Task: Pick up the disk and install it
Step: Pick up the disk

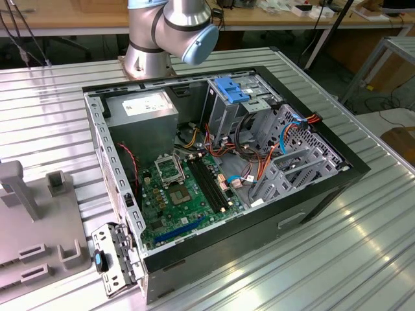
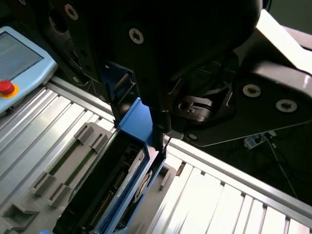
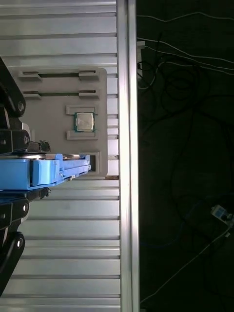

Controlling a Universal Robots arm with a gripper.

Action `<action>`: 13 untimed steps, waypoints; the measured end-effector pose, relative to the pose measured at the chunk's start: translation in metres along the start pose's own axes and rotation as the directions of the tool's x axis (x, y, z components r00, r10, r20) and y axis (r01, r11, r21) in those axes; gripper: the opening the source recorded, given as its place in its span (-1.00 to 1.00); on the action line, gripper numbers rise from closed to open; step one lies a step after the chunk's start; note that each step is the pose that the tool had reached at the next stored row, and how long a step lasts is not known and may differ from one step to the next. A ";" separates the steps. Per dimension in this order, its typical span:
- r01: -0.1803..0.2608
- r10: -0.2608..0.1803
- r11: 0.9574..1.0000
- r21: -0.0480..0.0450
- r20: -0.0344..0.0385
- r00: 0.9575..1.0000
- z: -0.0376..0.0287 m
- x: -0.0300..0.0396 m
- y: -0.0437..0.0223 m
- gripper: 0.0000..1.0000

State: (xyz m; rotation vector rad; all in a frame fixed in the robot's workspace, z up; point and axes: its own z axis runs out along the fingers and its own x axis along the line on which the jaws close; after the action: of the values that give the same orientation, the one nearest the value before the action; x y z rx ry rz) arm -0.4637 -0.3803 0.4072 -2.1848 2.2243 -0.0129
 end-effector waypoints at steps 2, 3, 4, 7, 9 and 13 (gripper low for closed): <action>0.000 0.000 1.000 0.001 0.000 1.000 -0.0099 -0.0002 -0.0004 -0.26; 0.000 0.000 1.000 0.001 0.000 1.000 -0.0132 -0.0003 -0.0005 -0.26; 0.000 0.000 1.000 0.001 -0.001 1.000 -0.0170 -0.0005 -0.0005 -0.26; 0.000 0.000 1.000 0.002 -0.001 1.000 -0.0322 -0.0009 -0.0010 -0.26; 0.000 0.000 1.000 0.003 -0.001 1.000 -0.0325 -0.0010 -0.0019 -0.26; 0.000 0.000 1.000 0.002 -0.001 1.000 -0.0325 -0.0011 -0.0024 -0.26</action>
State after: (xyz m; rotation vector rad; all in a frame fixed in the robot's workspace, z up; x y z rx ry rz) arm -0.4620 -0.3796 0.4397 -2.1842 2.2233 -0.0166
